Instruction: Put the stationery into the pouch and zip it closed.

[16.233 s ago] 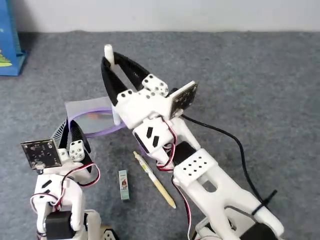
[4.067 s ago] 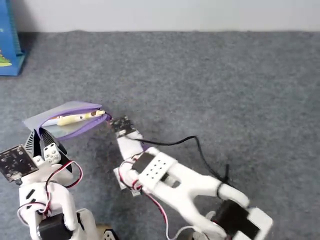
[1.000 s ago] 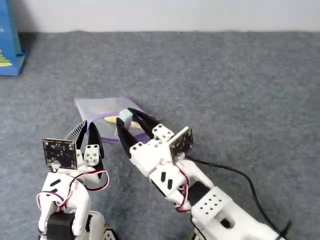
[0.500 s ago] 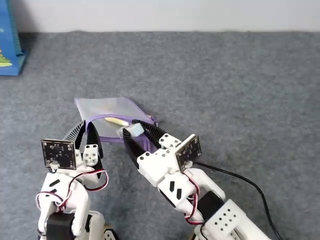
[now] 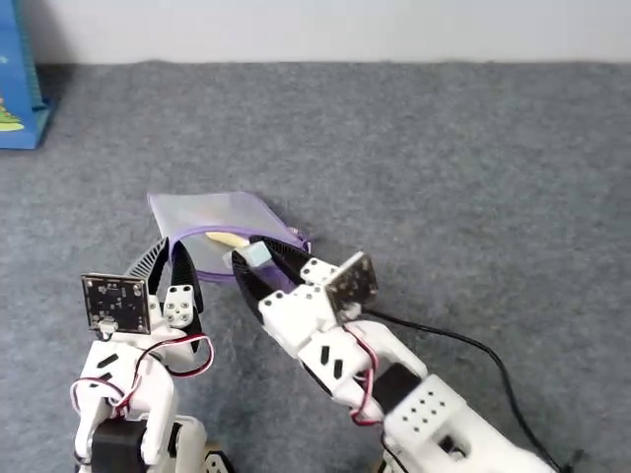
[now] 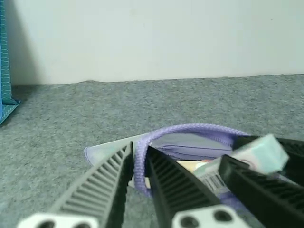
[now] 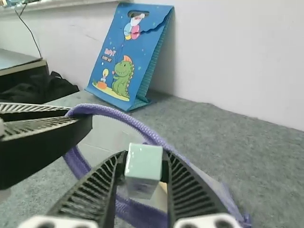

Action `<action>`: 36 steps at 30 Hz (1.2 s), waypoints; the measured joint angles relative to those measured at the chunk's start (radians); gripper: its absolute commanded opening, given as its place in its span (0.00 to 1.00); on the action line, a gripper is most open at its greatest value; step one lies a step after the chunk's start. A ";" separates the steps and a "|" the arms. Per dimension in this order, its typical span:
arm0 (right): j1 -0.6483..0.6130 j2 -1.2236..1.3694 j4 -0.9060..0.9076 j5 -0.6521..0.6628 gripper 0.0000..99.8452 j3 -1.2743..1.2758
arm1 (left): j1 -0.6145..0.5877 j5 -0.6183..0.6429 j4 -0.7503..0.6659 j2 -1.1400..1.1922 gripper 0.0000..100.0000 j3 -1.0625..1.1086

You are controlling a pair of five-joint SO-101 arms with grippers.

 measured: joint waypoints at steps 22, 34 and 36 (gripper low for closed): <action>-0.006 -0.249 0.446 -0.008 0.20 -0.091 | 0.000 0.000 0.002 0.000 0.01 0.002; 0.170 -0.827 1.063 -0.094 0.20 -0.092 | -0.057 0.026 -0.006 0.000 0.01 0.002; 0.189 -0.829 1.125 -0.100 0.20 -0.092 | -0.060 0.029 -0.006 0.000 0.01 0.002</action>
